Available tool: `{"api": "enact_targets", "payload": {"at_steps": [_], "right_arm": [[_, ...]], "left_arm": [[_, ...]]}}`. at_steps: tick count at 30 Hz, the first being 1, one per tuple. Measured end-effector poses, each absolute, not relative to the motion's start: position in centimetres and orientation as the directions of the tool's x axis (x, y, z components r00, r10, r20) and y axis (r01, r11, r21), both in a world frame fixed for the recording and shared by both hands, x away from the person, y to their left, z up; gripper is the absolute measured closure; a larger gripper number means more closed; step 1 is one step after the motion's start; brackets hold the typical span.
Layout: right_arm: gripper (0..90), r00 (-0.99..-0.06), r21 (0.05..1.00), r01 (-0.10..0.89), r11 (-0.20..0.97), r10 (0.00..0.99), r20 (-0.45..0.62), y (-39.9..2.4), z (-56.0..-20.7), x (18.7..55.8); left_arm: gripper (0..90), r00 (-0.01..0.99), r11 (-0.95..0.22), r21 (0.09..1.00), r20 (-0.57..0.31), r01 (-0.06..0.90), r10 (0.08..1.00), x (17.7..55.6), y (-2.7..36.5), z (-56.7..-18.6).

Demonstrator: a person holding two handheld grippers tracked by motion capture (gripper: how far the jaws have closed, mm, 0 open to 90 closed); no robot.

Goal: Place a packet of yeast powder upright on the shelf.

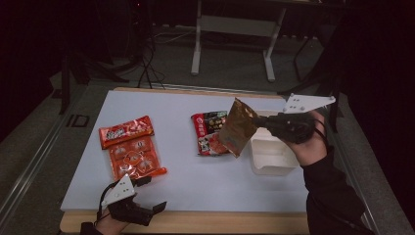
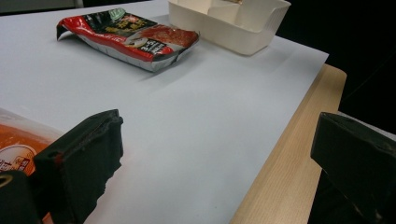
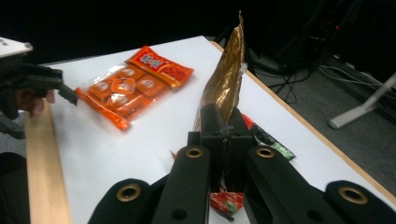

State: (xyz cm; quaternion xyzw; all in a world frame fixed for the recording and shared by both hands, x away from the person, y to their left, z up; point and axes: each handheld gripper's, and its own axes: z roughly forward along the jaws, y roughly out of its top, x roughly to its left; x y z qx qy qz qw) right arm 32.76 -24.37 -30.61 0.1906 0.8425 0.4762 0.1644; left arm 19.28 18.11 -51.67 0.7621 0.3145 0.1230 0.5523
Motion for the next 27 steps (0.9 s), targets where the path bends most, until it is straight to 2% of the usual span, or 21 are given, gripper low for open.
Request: {"api": "enact_targets", "payload": {"at_steps": [8, 18, 27], "right_arm": [[89.6, -0.845, 0.852, 0.142, 0.504, 0.51, -0.161, -25.9, -29.4, 34.5], [89.6, -0.789, 0.86, 0.18, 0.478, 0.592, -0.164, -28.0, -27.7, 37.1], [89.6, -0.755, 0.867, 0.212, 0.45, 0.639, -0.147, -30.2, -27.8, 39.6]], "left_arm": [[2.6, 0.774, -0.194, 0.919, -0.16, 0.343, 0.613, 19.2, 18.1, -51.7], [2.6, 0.773, -0.191, 0.919, -0.163, 0.346, 0.614, 19.2, 18.2, -51.8], [2.6, 0.762, -0.188, 0.918, -0.161, 0.349, 0.627, 19.0, 18.5, -51.8]]}}
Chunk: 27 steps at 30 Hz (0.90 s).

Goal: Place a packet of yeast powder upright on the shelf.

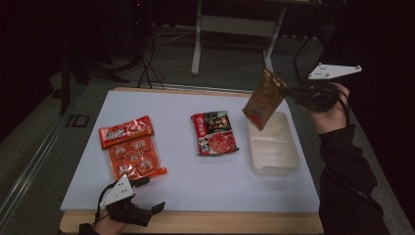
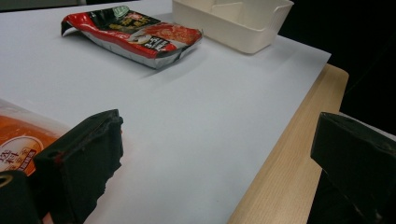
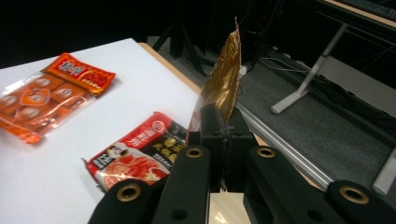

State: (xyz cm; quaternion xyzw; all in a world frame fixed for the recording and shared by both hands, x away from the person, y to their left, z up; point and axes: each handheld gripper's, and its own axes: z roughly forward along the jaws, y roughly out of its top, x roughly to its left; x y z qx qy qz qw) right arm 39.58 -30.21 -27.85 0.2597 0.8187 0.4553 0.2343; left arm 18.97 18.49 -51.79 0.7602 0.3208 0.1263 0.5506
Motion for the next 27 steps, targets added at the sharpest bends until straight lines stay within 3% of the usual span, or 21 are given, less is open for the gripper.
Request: {"api": "enact_targets", "payload": {"at_steps": [18, 27], "right_arm": [[89.7, -0.703, 0.826, 0.351, 0.44, 0.707, -0.078, -32.9, -32.1, 44.3], [89.4, -0.628, 0.823, 0.366, 0.434, 0.768, -0.126, -33.4, -33.2, 45.9]], "left_arm": [[2.6, 0.757, -0.176, 0.922, -0.163, 0.345, 0.632, 18.7, 18.8, -51.7], [2.6, 0.757, -0.178, 0.921, -0.163, 0.347, 0.633, 18.7, 18.8, -51.8]]}}
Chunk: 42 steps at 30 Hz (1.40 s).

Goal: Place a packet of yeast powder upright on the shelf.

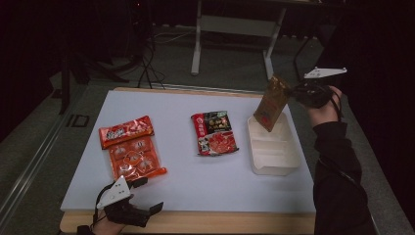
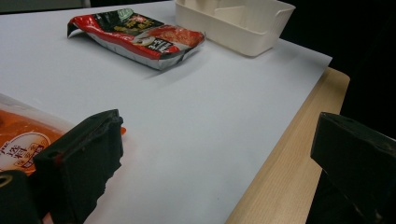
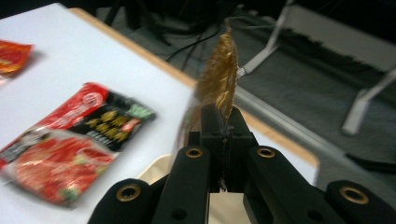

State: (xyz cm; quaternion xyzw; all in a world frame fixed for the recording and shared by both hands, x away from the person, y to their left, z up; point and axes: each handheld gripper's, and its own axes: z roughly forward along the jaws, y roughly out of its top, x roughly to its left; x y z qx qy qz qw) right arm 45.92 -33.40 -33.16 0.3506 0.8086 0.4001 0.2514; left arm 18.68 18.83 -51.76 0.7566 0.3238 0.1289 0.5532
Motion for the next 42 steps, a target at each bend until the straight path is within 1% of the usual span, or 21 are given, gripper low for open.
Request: {"api": "enact_targets", "payload": {"at_steps": [3, 6, 7, 9, 11, 13, 15, 19, 26, 36, 38, 42], "right_arm": [[89.1, -0.598, 0.818, 0.342, 0.463, 0.779, -0.191, -32.9, -33.2, 46.3], [88.3, -0.588, 0.815, 0.338, 0.471, 0.781, -0.208, -32.3, -33.6, 46.7], [88.0, -0.59, 0.814, 0.346, 0.466, 0.783, -0.197, -32.0, -33.8, 46.9], [87.8, -0.582, 0.817, 0.327, 0.475, 0.782, -0.222, -31.7, -34.0, 46.9], [87.8, -0.601, 0.839, 0.303, 0.452, 0.774, -0.2, -31.5, -34.2, 46.9], [88.0, -0.609, 0.844, 0.29, 0.45, 0.768, -0.2, -31.3, -34.4, 47.0], [88.3, -0.615, 0.852, 0.301, 0.429, 0.77, -0.171, -31.2, -34.5, 47.0], [88.7, -0.644, 0.849, 0.312, 0.426, 0.752, -0.141, -30.8, -35.0, 47.1], [88.8, -0.677, 0.873, 0.325, 0.363, 0.734, -0.053, -30.6, -35.9, 47.1], [88.8, -0.691, 0.872, 0.341, 0.352, 0.723, -0.022, -30.3, -36.8, 47.1], [88.8, -0.69, 0.87, 0.334, 0.362, 0.723, -0.035, -30.2, -36.9, 47.1], [88.8, -0.698, 0.858, 0.36, 0.366, 0.716, -0.012, -29.9, -37.5, 47.2]], "left_arm": [[2.6, 0.757, -0.178, 0.92, -0.165, 0.348, 0.632, 18.7, 18.8, -51.8], [2.6, 0.757, -0.177, 0.92, -0.166, 0.35, 0.632, 18.7, 18.8, -51.8], [2.6, 0.757, -0.178, 0.92, -0.165, 0.349, 0.632, 18.7, 18.8, -51.8], [2.6, 0.758, -0.178, 0.921, -0.164, 0.348, 0.632, 18.6, 18.9, -51.7], [2.6, 0.757, -0.178, 0.921, -0.164, 0.348, 0.632, 18.6, 18.9, -51.7], [2.6, 0.757, -0.178, 0.92, -0.165, 0.349, 0.632, 18.6, 18.9, -51.7], [2.6, 0.757, -0.178, 0.92, -0.166, 0.35, 0.632, 18.6, 18.9, -51.7], [2.6, 0.759, -0.181, 0.92, -0.164, 0.349, 0.631, 18.7, 18.8, -51.8], [2.6, 0.756, -0.179, 0.919, -0.166, 0.351, 0.633, 18.7, 18.9, -51.8], [2.6, 0.757, -0.183, 0.919, -0.163, 0.35, 0.632, 18.7, 18.9, -51.8], [2.6, 0.758, -0.184, 0.918, -0.163, 0.35, 0.632, 18.6, 18.9, -51.8], [2.6, 0.759, -0.185, 0.918, -0.162, 0.35, 0.631, 18.6, 18.9, -51.8]]}}
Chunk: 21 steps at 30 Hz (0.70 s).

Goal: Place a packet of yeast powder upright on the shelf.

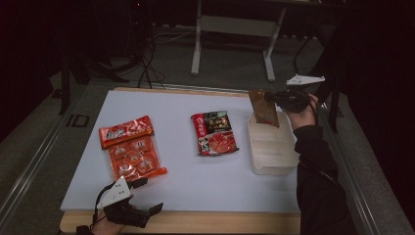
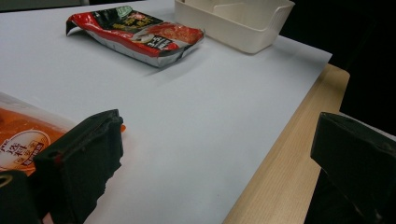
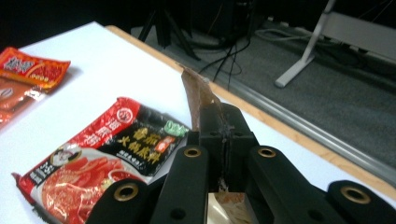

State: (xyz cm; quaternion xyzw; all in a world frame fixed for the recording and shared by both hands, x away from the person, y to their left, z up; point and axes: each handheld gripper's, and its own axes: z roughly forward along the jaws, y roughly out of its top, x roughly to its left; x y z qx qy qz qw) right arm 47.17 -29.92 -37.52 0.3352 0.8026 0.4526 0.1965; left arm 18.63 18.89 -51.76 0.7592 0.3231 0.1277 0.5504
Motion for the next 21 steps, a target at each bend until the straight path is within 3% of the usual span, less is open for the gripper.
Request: {"api": "enact_targets", "payload": {"at_steps": [13, 16, 21], "right_arm": [[89.2, -0.746, 0.844, 0.374, 0.386, 0.665, 0.026, -28.2, -38.7, 47.2], [89.2, -0.763, 0.888, 0.354, 0.294, 0.64, 0.092, -28.5, -38.7, 47.0], [89.2, -0.708, 0.863, 0.373, 0.342, 0.705, 0.026, -29.0, -39.0, 47.0]], "left_arm": [[2.6, 0.76, -0.189, 0.918, -0.159, 0.349, 0.631, 18.7, 18.9, -51.8], [2.6, 0.759, -0.188, 0.917, -0.161, 0.351, 0.631, 18.6, 18.9, -51.8], [2.6, 0.761, -0.19, 0.918, -0.158, 0.348, 0.629, 18.6, 18.8, -51.8]]}}
